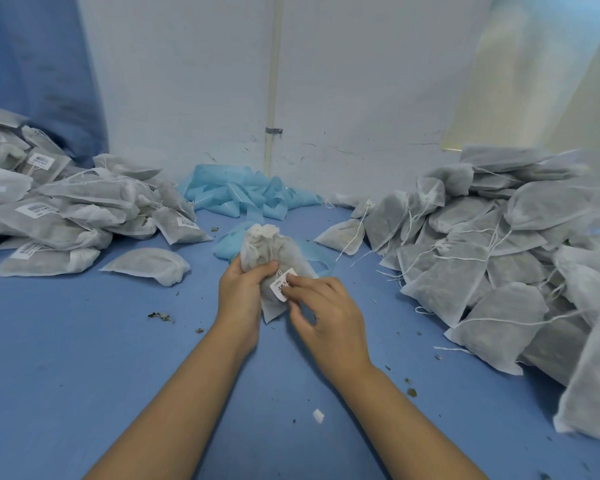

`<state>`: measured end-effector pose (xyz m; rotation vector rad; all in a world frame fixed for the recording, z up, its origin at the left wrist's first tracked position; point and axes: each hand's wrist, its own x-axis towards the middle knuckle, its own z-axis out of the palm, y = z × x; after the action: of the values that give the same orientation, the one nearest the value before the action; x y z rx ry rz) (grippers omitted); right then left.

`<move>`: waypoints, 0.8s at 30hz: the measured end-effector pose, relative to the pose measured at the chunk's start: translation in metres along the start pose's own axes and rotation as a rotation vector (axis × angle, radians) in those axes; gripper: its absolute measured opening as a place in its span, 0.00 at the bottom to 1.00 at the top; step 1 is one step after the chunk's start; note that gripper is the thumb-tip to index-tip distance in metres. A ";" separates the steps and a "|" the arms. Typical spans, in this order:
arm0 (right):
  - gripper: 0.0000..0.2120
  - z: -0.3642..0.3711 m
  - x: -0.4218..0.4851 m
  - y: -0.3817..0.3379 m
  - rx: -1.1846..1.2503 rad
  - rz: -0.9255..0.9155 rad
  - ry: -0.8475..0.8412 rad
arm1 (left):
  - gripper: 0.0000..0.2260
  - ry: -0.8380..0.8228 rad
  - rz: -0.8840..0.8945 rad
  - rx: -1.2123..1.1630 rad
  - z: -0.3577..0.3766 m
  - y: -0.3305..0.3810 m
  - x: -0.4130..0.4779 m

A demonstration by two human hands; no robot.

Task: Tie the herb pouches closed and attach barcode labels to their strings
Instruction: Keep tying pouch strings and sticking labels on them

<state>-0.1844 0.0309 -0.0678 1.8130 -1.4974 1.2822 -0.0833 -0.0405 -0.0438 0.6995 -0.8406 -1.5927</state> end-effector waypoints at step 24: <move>0.06 -0.008 0.009 0.011 1.169 1.099 0.018 | 0.20 -0.412 -0.044 0.370 -0.008 -0.013 -0.009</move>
<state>-0.1978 0.0296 -0.0588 1.3403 -1.9967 3.1806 -0.0825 -0.0317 -0.0591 0.6566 -1.4564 -1.6650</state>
